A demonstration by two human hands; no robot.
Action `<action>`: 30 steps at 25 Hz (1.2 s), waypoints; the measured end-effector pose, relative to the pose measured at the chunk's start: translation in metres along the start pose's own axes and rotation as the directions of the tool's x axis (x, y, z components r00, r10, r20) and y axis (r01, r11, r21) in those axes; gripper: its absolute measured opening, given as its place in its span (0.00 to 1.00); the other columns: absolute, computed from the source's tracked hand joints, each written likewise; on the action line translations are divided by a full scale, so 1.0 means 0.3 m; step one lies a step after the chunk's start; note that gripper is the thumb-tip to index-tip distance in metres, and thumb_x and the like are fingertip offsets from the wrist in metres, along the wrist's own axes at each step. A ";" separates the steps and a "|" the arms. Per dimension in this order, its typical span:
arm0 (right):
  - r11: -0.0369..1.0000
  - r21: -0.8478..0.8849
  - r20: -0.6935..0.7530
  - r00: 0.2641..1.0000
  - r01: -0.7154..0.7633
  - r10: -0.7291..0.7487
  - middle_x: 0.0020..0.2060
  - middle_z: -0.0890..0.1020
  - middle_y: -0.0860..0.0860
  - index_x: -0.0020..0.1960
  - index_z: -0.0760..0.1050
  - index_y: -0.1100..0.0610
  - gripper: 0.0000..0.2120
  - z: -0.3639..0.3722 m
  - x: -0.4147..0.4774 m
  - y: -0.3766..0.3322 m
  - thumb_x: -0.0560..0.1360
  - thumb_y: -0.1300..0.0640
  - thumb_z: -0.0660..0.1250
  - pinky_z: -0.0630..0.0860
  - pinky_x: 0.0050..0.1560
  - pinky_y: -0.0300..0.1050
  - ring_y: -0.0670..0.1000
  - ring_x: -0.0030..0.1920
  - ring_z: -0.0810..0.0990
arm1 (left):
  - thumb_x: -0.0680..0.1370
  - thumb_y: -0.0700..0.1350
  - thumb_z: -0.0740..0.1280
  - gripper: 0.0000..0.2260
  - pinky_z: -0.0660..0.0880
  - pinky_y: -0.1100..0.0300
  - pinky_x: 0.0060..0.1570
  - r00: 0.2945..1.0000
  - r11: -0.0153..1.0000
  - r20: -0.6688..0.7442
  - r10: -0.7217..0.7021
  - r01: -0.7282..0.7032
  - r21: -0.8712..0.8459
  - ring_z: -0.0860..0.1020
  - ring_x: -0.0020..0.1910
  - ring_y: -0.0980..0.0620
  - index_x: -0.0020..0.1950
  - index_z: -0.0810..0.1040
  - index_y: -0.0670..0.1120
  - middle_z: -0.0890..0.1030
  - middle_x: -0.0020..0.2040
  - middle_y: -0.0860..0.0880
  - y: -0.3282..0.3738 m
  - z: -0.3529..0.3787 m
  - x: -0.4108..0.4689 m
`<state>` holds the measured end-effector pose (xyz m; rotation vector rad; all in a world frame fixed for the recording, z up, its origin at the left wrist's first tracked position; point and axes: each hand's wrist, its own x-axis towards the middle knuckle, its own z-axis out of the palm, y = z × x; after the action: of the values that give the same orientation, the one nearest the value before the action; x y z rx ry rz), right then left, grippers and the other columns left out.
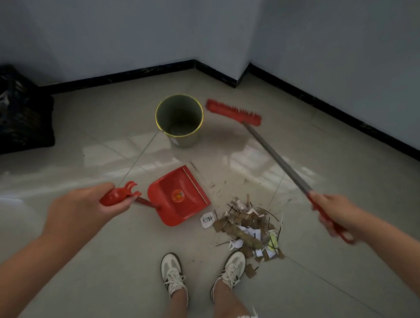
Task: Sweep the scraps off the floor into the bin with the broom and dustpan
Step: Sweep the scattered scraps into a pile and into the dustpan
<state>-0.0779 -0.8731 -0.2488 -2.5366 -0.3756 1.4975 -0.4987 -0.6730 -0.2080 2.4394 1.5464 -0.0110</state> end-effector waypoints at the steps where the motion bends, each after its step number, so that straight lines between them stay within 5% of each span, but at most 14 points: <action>1: 1.000 0.024 0.011 1.000 0.003 -0.004 0.21 0.70 0.52 0.44 0.69 0.62 0.20 0.036 0.091 -0.068 0.80 0.45 0.54 0.67 0.21 0.39 0.51 0.18 0.67 | 0.67 0.70 0.60 0.26 0.68 0.57 0.24 0.999 0.999 0.015 -0.035 0.035 0.003 0.68 0.23 0.44 0.29 0.70 0.46 0.66 0.22 0.48 -0.004 0.006 -0.009; 4: 0.995 0.052 0.189 0.979 -0.082 0.071 0.23 0.67 0.50 0.40 0.64 0.58 0.22 0.189 0.325 -0.204 0.80 0.42 0.47 0.62 0.20 0.36 0.49 0.19 0.64 | 0.69 0.72 0.58 0.27 0.71 0.54 0.25 0.998 0.999 0.055 -0.032 0.031 0.020 0.67 0.23 0.45 0.32 0.72 0.48 0.65 0.23 0.50 -0.073 0.062 -0.038; 6: 0.986 -0.125 0.254 0.957 -0.110 0.139 0.23 0.68 0.51 0.38 0.63 0.59 0.24 0.279 0.372 -0.168 0.80 0.42 0.44 0.63 0.20 0.38 0.50 0.18 0.64 | 0.69 0.75 0.56 0.29 0.75 0.50 0.29 0.995 0.999 0.094 -0.029 0.031 -0.017 0.73 0.26 0.45 0.37 0.76 0.49 0.71 0.26 0.49 -0.116 0.086 -0.035; 8: 0.943 -0.327 0.239 0.961 -0.054 0.138 0.27 0.73 0.55 0.43 0.64 0.61 0.19 0.344 0.291 -0.032 0.81 0.49 0.44 0.69 0.22 0.42 0.52 0.21 0.70 | 0.68 0.74 0.60 0.29 0.79 0.47 0.40 0.979 0.981 0.147 -0.141 0.159 -0.114 0.80 0.36 0.43 0.46 0.81 0.50 0.81 0.35 0.48 -0.112 0.064 -0.013; 10: 0.928 -0.371 0.176 0.980 -0.024 0.095 0.40 0.79 0.60 0.53 0.66 0.61 0.15 0.358 0.172 0.178 0.82 0.51 0.46 0.75 0.36 0.45 0.57 0.35 0.78 | 0.68 0.72 0.61 0.28 0.78 0.44 0.44 0.977 0.971 0.127 -0.173 0.191 -0.147 0.81 0.42 0.40 0.51 0.81 0.50 0.83 0.40 0.47 -0.121 0.050 0.001; 13: 0.868 -0.489 0.147 0.973 -0.083 0.176 0.59 0.78 0.61 0.63 0.65 0.60 0.19 0.332 -0.004 0.481 0.82 0.48 0.47 0.70 0.57 0.46 0.59 0.58 0.77 | 0.70 0.75 0.59 0.30 0.77 0.46 0.34 0.994 0.998 0.107 -0.032 0.037 -0.048 0.75 0.30 0.43 0.38 0.74 0.47 0.74 0.29 0.45 -0.159 0.042 0.021; 17: 0.805 -0.589 0.086 0.985 -0.071 0.150 0.49 0.81 0.56 0.49 0.66 0.55 0.14 0.327 -0.206 0.626 0.81 0.46 0.50 0.72 0.45 0.44 0.57 0.50 0.81 | 0.69 0.72 0.60 0.28 0.72 0.52 0.26 0.989 0.996 0.121 0.087 -0.087 -0.005 0.71 0.25 0.43 0.31 0.71 0.46 0.70 0.24 0.45 -0.112 0.012 0.041; 21: 0.983 -0.101 -0.032 0.988 -0.153 0.151 0.21 0.71 0.55 0.38 0.68 0.58 0.20 0.339 -0.369 0.584 0.79 0.43 0.56 0.64 0.21 0.36 0.52 0.17 0.69 | 0.68 0.71 0.63 0.27 0.71 0.55 0.27 0.976 0.980 0.099 0.196 -0.197 -0.002 0.71 0.25 0.44 0.30 0.69 0.46 0.70 0.23 0.47 -0.072 -0.041 0.078; 24: 0.918 0.292 -0.002 0.960 -0.269 0.282 0.21 0.69 0.56 0.38 0.68 0.59 0.20 0.419 -0.512 0.644 0.78 0.44 0.58 0.65 0.21 0.36 0.51 0.19 0.67 | 0.70 0.68 0.69 0.22 0.73 0.55 0.29 0.939 0.944 0.113 0.325 -0.329 0.017 0.74 0.28 0.45 0.31 0.73 0.50 0.73 0.25 0.48 -0.011 -0.071 0.121; 30: 0.738 0.595 -0.078 0.891 -0.319 0.448 0.26 0.68 0.56 0.45 0.73 0.69 0.21 0.414 -0.787 0.785 0.80 0.50 0.58 0.60 0.15 0.33 0.47 0.16 0.63 | 0.70 0.69 0.66 0.25 0.72 0.57 0.29 0.870 0.872 0.112 0.480 -0.487 0.047 0.73 0.26 0.47 0.32 0.73 0.48 0.73 0.25 0.50 0.111 -0.088 0.095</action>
<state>-0.2660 -1.1662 -0.1760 -2.3051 0.5960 1.1707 -0.4599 -0.6555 -0.1796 2.7707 0.8701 -0.0936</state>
